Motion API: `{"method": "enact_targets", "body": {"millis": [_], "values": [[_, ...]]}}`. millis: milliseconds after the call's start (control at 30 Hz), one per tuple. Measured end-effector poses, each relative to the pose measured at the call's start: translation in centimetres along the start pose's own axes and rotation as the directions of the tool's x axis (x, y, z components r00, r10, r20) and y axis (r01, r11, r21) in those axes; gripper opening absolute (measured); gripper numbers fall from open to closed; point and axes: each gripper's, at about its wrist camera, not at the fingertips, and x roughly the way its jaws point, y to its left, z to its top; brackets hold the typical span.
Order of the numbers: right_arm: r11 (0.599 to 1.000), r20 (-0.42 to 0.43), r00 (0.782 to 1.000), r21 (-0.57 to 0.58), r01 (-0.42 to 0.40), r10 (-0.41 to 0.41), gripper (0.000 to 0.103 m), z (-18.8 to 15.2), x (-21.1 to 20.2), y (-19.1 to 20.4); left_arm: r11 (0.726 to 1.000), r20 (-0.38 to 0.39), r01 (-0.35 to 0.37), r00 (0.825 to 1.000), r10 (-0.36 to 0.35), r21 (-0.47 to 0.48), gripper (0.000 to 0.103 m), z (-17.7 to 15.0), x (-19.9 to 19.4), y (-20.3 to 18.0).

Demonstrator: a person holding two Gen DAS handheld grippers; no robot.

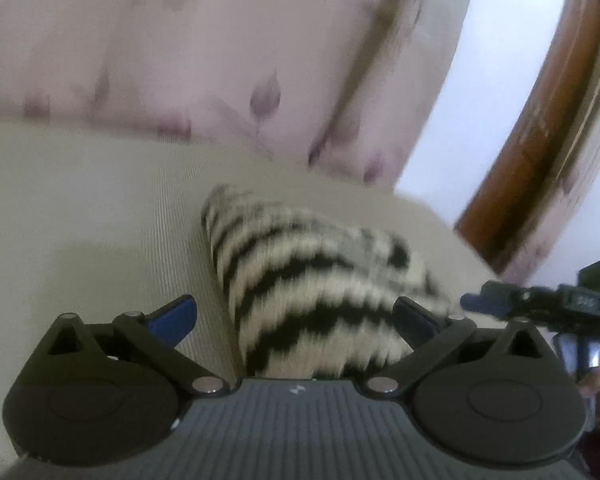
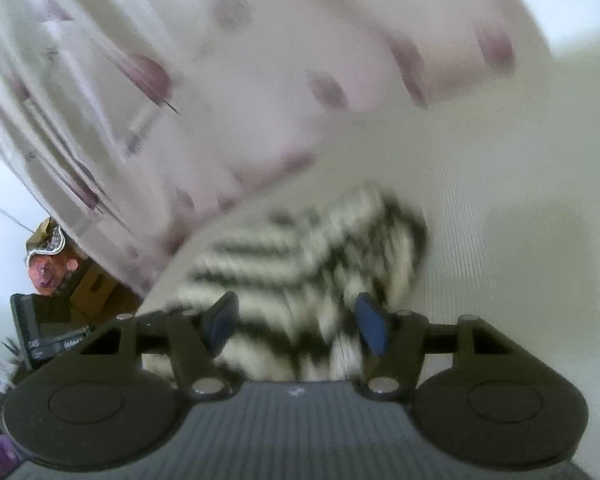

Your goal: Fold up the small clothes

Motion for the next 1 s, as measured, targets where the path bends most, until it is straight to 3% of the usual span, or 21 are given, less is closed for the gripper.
{"method": "enact_targets", "body": {"millis": [33,67,133,200,233,300,367,400,433,467,567,800,900,1000], "values": [[0.999,0.028,1.0,-0.05,-0.001,0.003,0.065,0.8,-0.1,1.1,1.0,0.034,-0.009,0.999,0.008,0.007,0.099,0.5,-0.4,-0.1],[0.995,0.048,0.999,-0.099,0.007,-0.002,0.064,1.6,0.3,2.4,1.0,0.056,-0.022,0.998,0.021,0.005,0.09,1.0,-0.7,-0.4],[0.978,0.059,0.997,-0.203,0.052,-0.04,0.062,2.9,2.3,4.9,1.0,0.072,-0.018,0.997,0.018,-0.005,0.04,1.9,0.0,-0.7],[0.956,0.03,0.997,-0.283,0.074,-0.069,0.046,3.5,5.3,6.3,1.0,0.043,-0.018,0.999,0.018,-0.003,0.026,2.3,1.5,-1.1],[0.946,0.002,0.996,-0.313,0.09,-0.094,0.041,3.4,6.5,6.5,1.0,0.034,-0.016,0.999,0.016,0.007,0.027,2.4,2.3,-1.4],[0.916,-0.059,0.986,-0.382,0.123,-0.157,0.04,2.4,8.8,6.7,1.0,0.031,-0.019,0.999,0.018,0.022,0.029,2.1,2.8,-2.0],[0.861,-0.091,0.963,-0.476,0.18,-0.252,0.038,0.5,9.8,6.6,0.997,0.046,-0.026,0.999,0.023,0.066,0.042,1.2,2.7,-2.5],[0.82,-0.079,0.952,-0.532,0.211,-0.296,0.038,-0.9,9.7,6.5,0.997,0.036,-0.01,0.999,0.008,0.075,0.059,0.8,2.9,-2.8],[0.773,-0.053,0.943,-0.589,0.236,-0.328,0.038,-2.1,9.2,6.5,0.997,0.024,0.012,1.0,-0.014,0.076,0.07,0.0,3.1,-2.8],[0.753,-0.031,0.943,-0.612,0.244,-0.331,0.038,-3.0,8.5,6.2,0.996,0.012,0.018,1.0,-0.019,0.09,0.072,-0.7,3.6,-3.1],[0.779,0.001,0.953,-0.575,0.249,-0.303,0.038,-3.9,7.0,4.9,0.961,0.008,-0.064,0.998,0.064,0.268,0.072,-2.5,4.2,-5.4],[0.782,0.06,0.968,-0.578,0.231,-0.242,0.04,-4.8,7.1,3.9,0.981,0.007,-0.026,1.0,0.025,0.192,0.072,-2.4,3.7,-4.1],[0.802,0.091,0.974,-0.555,0.221,-0.205,0.04,-5.3,6.4,3.2,0.973,0.002,-0.049,0.999,0.05,0.225,0.074,-2.6,4.0,-4.7],[0.786,0.106,0.97,-0.57,0.238,-0.217,0.04,-5.6,6.5,3.6,0.964,0.007,-0.08,0.997,0.081,0.253,0.074,-2.8,4.5,-5.4]]}}
